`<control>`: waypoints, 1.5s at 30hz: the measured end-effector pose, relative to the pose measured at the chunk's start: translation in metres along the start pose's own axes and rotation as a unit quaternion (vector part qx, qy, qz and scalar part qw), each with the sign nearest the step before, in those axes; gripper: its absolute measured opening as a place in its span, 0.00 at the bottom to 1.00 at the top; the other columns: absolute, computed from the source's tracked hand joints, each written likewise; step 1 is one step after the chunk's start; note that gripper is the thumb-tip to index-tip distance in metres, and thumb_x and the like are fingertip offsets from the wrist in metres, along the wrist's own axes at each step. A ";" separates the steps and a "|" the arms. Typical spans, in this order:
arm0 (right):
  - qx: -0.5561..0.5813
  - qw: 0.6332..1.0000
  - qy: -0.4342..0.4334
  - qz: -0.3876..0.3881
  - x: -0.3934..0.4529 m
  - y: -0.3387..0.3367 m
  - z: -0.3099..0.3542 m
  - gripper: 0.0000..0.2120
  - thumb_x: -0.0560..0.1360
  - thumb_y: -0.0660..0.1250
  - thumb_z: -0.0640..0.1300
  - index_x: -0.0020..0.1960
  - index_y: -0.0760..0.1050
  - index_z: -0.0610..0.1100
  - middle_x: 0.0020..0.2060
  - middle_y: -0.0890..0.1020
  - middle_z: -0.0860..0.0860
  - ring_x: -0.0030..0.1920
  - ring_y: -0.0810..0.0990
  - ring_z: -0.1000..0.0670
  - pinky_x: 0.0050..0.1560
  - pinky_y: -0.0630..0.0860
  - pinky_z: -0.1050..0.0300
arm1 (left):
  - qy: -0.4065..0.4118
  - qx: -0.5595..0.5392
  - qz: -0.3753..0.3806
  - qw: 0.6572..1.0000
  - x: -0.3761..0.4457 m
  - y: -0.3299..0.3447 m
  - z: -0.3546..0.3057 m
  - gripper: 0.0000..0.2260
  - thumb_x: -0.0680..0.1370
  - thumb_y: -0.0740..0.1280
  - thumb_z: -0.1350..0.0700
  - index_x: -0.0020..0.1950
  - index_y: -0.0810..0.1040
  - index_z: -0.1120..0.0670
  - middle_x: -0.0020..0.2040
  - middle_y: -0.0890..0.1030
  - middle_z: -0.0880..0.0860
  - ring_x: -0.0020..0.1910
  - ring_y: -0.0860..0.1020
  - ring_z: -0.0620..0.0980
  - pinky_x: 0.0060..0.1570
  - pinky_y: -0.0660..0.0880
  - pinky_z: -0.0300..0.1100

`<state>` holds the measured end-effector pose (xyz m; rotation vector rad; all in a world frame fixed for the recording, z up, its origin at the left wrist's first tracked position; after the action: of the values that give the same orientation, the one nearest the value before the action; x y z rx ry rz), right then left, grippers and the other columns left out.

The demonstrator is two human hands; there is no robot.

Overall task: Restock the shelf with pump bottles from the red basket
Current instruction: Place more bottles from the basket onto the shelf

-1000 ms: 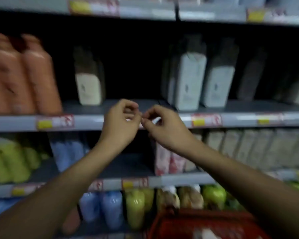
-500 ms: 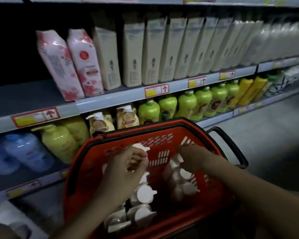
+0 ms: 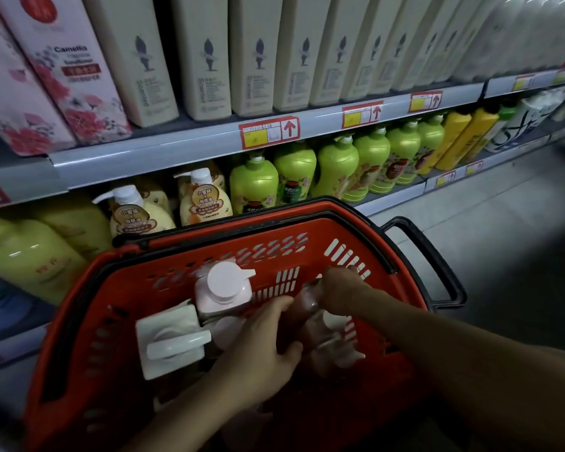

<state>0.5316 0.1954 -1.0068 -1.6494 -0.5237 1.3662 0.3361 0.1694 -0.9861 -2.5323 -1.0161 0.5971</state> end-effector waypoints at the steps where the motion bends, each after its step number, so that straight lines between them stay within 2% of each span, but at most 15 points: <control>1: 0.013 1.000 0.010 0.005 0.001 0.003 -0.002 0.06 0.79 0.67 0.45 0.54 0.76 0.43 0.51 0.81 0.48 0.57 0.79 0.47 0.66 0.72 0.50 | -0.011 0.001 0.000 1.000 0.004 0.000 0.006 0.28 0.72 0.68 0.45 0.69 0.61 0.32 0.65 0.69 0.31 0.70 0.70 0.38 0.71 0.71 0.47; 4: 0.098 0.995 0.025 0.005 0.000 0.012 0.002 0.07 0.77 0.69 0.48 0.44 0.75 0.46 0.41 0.81 0.50 0.41 0.82 0.52 0.40 0.78 0.60 | -0.026 0.011 -0.010 1.000 0.012 0.001 0.018 0.31 0.70 0.68 0.44 0.70 0.60 0.33 0.67 0.70 0.34 0.70 0.70 0.40 0.71 0.71 0.47; 8: 0.068 0.995 -0.021 -0.071 -0.021 0.004 0.028 0.15 0.77 0.67 0.58 0.39 0.74 0.49 0.32 0.79 0.53 0.32 0.79 0.55 0.33 0.74 0.61 | -0.020 0.006 0.007 1.000 0.016 0.009 0.018 0.30 0.66 0.66 0.40 0.66 0.59 0.29 0.60 0.67 0.25 0.70 0.72 0.41 0.69 0.73 0.45; 11: 0.002 0.980 -0.052 -0.192 -0.043 -0.035 0.045 0.24 0.73 0.67 0.65 0.30 0.70 0.48 0.24 0.72 0.54 0.25 0.73 0.52 0.27 0.63 0.61 | 0.005 -0.010 0.007 1.000 0.015 0.014 0.011 0.40 0.67 0.69 0.42 0.73 0.50 0.29 0.67 0.69 0.36 0.70 0.73 0.45 0.68 0.75 0.48; 14: 0.050 0.959 -0.006 -0.278 -0.062 -0.072 0.045 0.30 0.65 0.64 0.72 0.25 0.65 0.45 0.23 0.65 0.54 0.24 0.64 0.50 0.27 0.56 0.60 | 0.012 -0.046 -0.066 0.997 0.015 0.003 0.003 0.48 0.70 0.71 0.48 0.77 0.40 0.31 0.69 0.73 0.42 0.64 0.79 0.47 0.62 0.79 0.52; 18: 0.162 0.947 0.018 -0.276 -0.080 -0.090 0.039 0.34 0.59 0.62 0.77 0.26 0.64 0.45 0.24 0.69 0.54 0.25 0.69 0.50 0.27 0.56 0.61 | 0.038 -0.063 -0.169 0.983 0.013 -0.022 -0.010 0.45 0.68 0.72 0.43 0.77 0.48 0.35 0.70 0.75 0.41 0.66 0.78 0.43 0.60 0.79 0.50; 23: 0.300 0.922 0.018 -0.246 -0.107 -0.095 0.037 0.32 0.62 0.64 0.70 0.22 0.61 0.43 0.15 0.65 0.53 0.20 0.64 0.51 0.27 0.58 0.60 | 0.066 0.020 -0.187 0.980 0.005 -0.020 -0.020 0.40 0.66 0.70 0.38 0.74 0.54 0.30 0.61 0.61 0.16 0.61 0.62 0.18 0.56 0.60 0.19; 28: 0.357 0.905 0.006 -0.230 -0.121 -0.097 0.028 0.32 0.73 0.64 0.67 0.23 0.59 0.45 0.14 0.61 0.53 0.17 0.59 0.53 0.25 0.59 0.59 | 0.053 -0.040 -0.199 0.978 0.008 -0.014 -0.028 0.21 0.67 0.76 0.46 0.58 0.74 0.39 0.49 0.81 0.34 0.48 0.80 0.32 0.43 0.74 0.32; 31: 0.456 0.863 -0.024 -0.217 -0.122 -0.106 0.019 0.32 0.78 0.59 0.67 0.25 0.57 0.47 0.18 0.60 0.53 0.20 0.59 0.51 0.20 0.59 0.62 | 0.023 -0.094 -0.183 0.978 0.004 -0.015 -0.036 0.26 0.60 0.78 0.43 0.55 0.72 0.39 0.48 0.82 0.36 0.47 0.80 0.34 0.44 0.79 0.41; 33: 0.487 0.846 -0.038 -0.212 -0.123 -0.109 0.015 0.33 0.78 0.59 0.68 0.28 0.60 0.42 0.23 0.64 0.46 0.24 0.63 0.48 0.25 0.62 0.60 | 0.016 -0.141 -0.138 0.980 -0.001 -0.018 -0.045 0.29 0.59 0.80 0.44 0.57 0.73 0.40 0.50 0.85 0.40 0.50 0.83 0.41 0.50 0.82 0.49; 35: 0.531 0.819 -0.046 -0.210 -0.127 -0.111 0.013 0.35 0.77 0.60 0.68 0.30 0.66 0.36 0.26 0.68 0.44 0.26 0.67 0.49 0.35 0.66 0.54 | 0.023 -0.192 -0.103 0.976 -0.006 -0.028 -0.053 0.27 0.62 0.83 0.50 0.58 0.77 0.43 0.51 0.87 0.43 0.50 0.86 0.44 0.50 0.83 0.45; 37: 0.550 0.808 -0.082 -0.196 -0.132 -0.114 0.014 0.30 0.74 0.61 0.71 0.31 0.79 0.47 0.27 0.80 0.55 0.29 0.79 0.57 0.42 0.74 0.54 | 0.035 -0.223 -0.088 0.970 -0.014 -0.045 -0.060 0.24 0.66 0.82 0.58 0.58 0.80 0.46 0.50 0.88 0.44 0.49 0.86 0.43 0.45 0.81 0.36; 38: 0.546 0.811 -0.116 -0.179 -0.135 -0.118 0.018 0.24 0.72 0.62 0.73 0.36 0.83 0.55 0.35 0.86 0.59 0.35 0.84 0.61 0.49 0.78 0.52 | 0.040 -0.234 -0.084 0.968 -0.018 -0.056 -0.065 0.23 0.67 0.82 0.60 0.59 0.81 0.47 0.50 0.88 0.45 0.50 0.86 0.44 0.45 0.81 0.35; 42: 0.538 0.803 -0.257 -0.005 -0.154 -0.121 0.048 0.29 0.71 0.59 0.77 0.61 0.81 0.62 0.59 0.84 0.60 0.60 0.82 0.60 0.63 0.74 0.51 | 0.065 -0.296 -0.116 0.946 -0.042 -0.102 -0.080 0.26 0.63 0.81 0.54 0.60 0.81 0.46 0.55 0.87 0.51 0.54 0.86 0.52 0.51 0.83 0.49; 45: 0.550 0.780 -0.295 0.046 -0.170 -0.121 0.078 0.25 0.74 0.64 0.69 0.65 0.79 0.58 0.63 0.84 0.53 0.64 0.82 0.51 0.63 0.78 0.47 | 0.052 -0.360 -0.188 0.912 -0.066 -0.133 -0.076 0.27 0.63 0.79 0.48 0.60 0.82 0.52 0.55 0.87 0.55 0.54 0.86 0.56 0.53 0.82 0.55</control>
<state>0.4346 0.1515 -0.8109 -0.2716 0.0833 1.7531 0.2554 0.2014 -0.8435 -2.7651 -1.8927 -0.0531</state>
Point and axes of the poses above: each hand's wrist, its own x-axis towards the middle knuckle, its own y-axis out of the palm, z = x × y, the point moved 5 cm from there along x, towards the middle knuckle
